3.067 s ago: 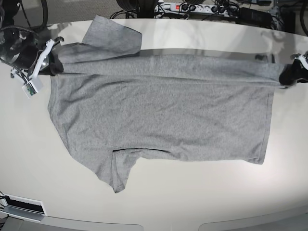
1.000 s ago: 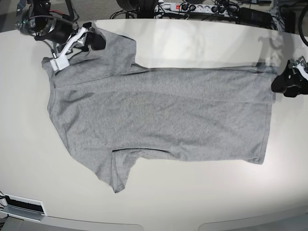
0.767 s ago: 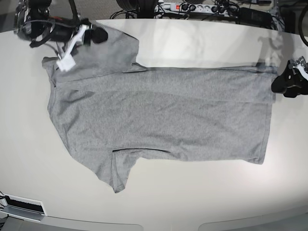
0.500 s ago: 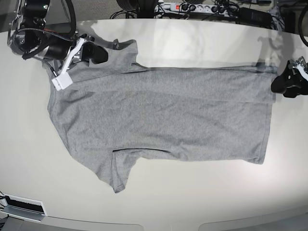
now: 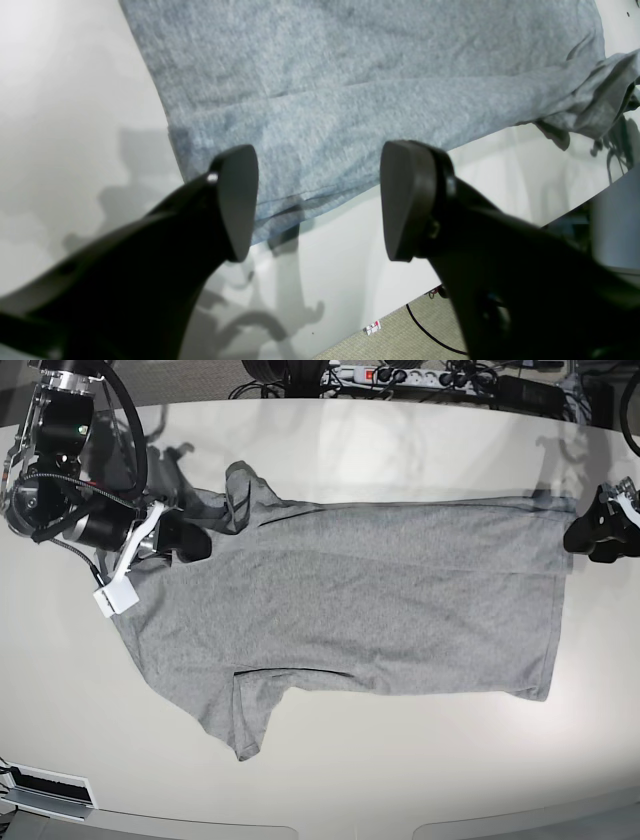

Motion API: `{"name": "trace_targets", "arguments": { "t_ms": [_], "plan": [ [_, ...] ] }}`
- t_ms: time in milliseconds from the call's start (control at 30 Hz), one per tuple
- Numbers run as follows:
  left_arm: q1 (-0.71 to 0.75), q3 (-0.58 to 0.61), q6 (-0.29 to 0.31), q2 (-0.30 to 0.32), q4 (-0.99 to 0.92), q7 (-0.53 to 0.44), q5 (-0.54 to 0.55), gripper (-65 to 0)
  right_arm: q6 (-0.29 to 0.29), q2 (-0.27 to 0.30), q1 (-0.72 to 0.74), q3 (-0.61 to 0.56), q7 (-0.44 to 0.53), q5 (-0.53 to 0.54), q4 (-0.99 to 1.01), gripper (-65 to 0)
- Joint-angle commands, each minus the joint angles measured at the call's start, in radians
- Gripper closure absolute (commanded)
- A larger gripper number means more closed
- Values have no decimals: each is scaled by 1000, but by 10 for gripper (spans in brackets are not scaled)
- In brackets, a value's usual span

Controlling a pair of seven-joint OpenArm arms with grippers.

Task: Layout the t-shirt on the table in an organized manner, then fold the t-shirt properly
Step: 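Move the right gripper along the shirt side and grasp the sleeve edge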

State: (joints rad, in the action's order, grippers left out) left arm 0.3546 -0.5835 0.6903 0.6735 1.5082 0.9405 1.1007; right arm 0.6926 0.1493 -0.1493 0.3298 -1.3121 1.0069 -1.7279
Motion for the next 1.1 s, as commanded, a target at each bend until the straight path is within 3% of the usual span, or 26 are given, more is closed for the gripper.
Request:
{"name": "trace_targets", "arguments": {
  "t_ms": [0,167,267,367,433,567,700,867,1000,1067],
  "plan": [
    [-6,-12,8,25,12,-16,27,-397,6,10,32,2,47,5,-18,0],
    [-6,-12,8,28,12,-16,27,-397,6,18,135,-67,217,-243,11,0],
    [-7,-12,8,34,12,-17,27,-397,-40,17,210,-128,268,-361,66,-10],
    [-6,-12,8,43,12,-16,27,-397,-97,17,258,-153,281,-422,88,-288],
    [-6,-12,8,47,12,-16,26,-397,-111,18,284,-152,280,-445,87,-419],
    [-6,-12,8,47,12,-16,26,-397,-122,35,317,-152,241,-455,87,-441],
    [-6,-12,8,56,12,-11,27,-397,-108,71,324,-152,123,-356,87,-440],
    [-6,3,8,105,42,45,37,-397,-24,134,324,-152,-84,-34,87,-371],
    [-6,74,8,157,115,45,-35,-397,6,153,322,-152,-84,251,79,-325],
    [-6,126,8,176,159,30,-105,-397,6,156,293,-152,-84,324,53,-325]
  ]
}}
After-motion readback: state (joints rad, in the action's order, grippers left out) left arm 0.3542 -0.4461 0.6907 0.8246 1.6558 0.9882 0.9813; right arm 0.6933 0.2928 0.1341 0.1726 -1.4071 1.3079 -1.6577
